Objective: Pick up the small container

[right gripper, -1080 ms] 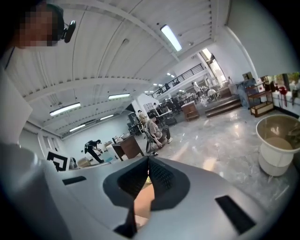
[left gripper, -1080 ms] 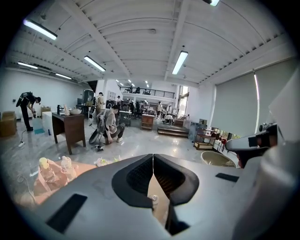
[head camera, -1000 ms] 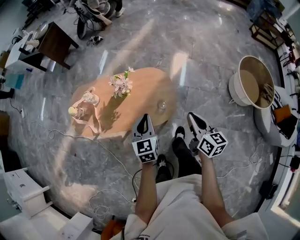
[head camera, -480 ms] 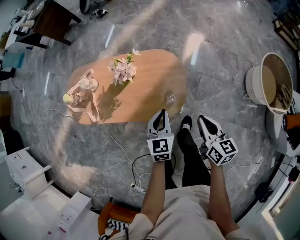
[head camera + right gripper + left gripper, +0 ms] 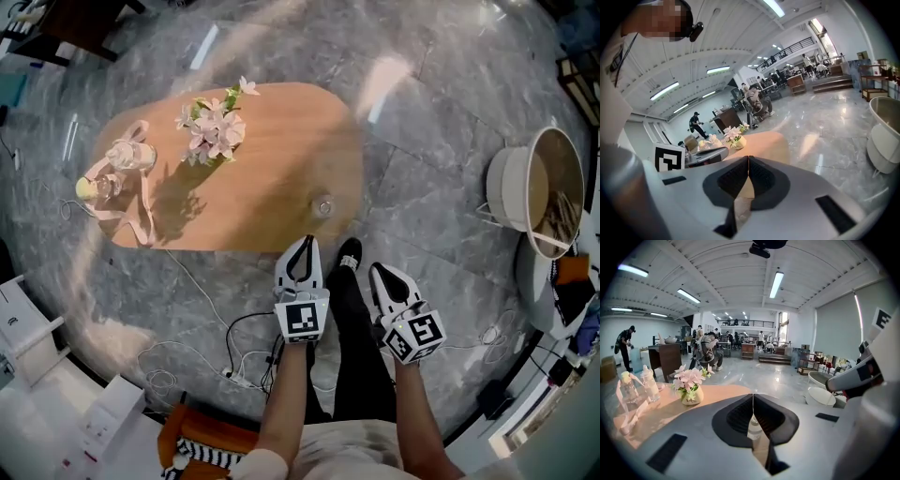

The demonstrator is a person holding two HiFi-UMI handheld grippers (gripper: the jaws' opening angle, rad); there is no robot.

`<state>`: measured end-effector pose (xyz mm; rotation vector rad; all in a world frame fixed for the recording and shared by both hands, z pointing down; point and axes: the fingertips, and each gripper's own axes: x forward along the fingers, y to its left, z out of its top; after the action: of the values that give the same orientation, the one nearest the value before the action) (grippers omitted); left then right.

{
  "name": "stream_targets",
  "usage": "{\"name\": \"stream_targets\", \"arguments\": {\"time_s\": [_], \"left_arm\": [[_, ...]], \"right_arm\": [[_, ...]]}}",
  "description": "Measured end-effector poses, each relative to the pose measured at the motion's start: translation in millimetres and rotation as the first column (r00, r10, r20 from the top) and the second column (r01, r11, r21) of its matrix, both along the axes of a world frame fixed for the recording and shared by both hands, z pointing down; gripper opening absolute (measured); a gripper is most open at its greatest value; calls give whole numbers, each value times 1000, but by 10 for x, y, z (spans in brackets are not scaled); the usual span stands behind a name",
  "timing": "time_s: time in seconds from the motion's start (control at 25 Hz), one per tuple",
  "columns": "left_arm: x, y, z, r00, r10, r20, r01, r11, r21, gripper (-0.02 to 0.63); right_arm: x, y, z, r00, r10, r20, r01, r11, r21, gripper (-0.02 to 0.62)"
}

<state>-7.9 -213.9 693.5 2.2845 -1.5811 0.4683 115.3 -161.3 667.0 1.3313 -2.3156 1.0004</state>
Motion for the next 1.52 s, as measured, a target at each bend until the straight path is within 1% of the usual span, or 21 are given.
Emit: {"name": "stream_targets", "arguments": {"time_s": [0.08, 0.28, 0.36, 0.44, 0.56, 0.68, 0.8, 0.92, 1.0, 1.08, 1.12, 1.24, 1.36, 1.52], "left_arm": [[16, -11, 188, 1000, -10, -10, 10, 1000, -14, 9], [42, -25, 545, 999, -25, -41, 23, 999, -46, 9], [3, -43, 668, 999, -29, -45, 27, 998, -50, 9], [-46, -73, 777, 998, -25, -51, 22, 999, -47, 9], [-65, -102, 910, 998, 6, -58, -8, 999, -41, 9], [-43, -117, 1008, 996, 46, -70, -48, 998, -27, 10], [3, -109, 1077, 987, 143, -66, -144, 990, -1, 13], [55, -51, 1140, 970, 233, -62, -233, 972, 15, 100], [107, -21, 1184, 961, 269, -70, -268, 963, 24, 185], [141, -26, 1269, 952, 300, -62, -300, 954, 16, 256], [164, -40, 1329, 948, 315, -53, -315, 949, 7, 280], [276, -96, 1558, 941, 336, -48, -338, 941, -28, 311], [324, -185, 1723, 953, 299, -46, -301, 952, -49, 319], [385, -289, 1836, 972, 232, -45, -235, 970, -66, 328]], "right_arm": [[46, -73, 125, 1000, -4, -15, 4, 1000, 14, 69], [160, -364, 474, 998, 53, -43, -51, 998, 43, 69], [119, -469, 583, 998, 49, -47, -47, 997, 59, 69], [42, -545, 686, 998, 27, -52, -23, 997, 78, 69], [-24, -608, 809, 998, -3, -66, 10, 994, 105, 69], [-20, -627, 885, 998, 9, -67, -1, 992, 122, 69], [-66, -578, 959, 999, 35, -39, -30, 990, 135, 69], [-89, -482, 1028, 998, 49, -30, -44, 988, 146, 69], [-68, -431, 1048, 998, 52, -39, -46, 987, 154, 69], [-81, -396, 1062, 998, 54, -39, -47, 986, 162, 69], [-91, -377, 1066, 998, 54, -34, -47, 985, 164, 69], [-64, -308, 1057, 999, 44, -29, -38, 984, 173, 69], [43, -232, 1066, 999, 33, -42, -25, 984, 176, 69], [261, -110, 1172, 998, 59, -31, -54, 990, 132, 69]]}}
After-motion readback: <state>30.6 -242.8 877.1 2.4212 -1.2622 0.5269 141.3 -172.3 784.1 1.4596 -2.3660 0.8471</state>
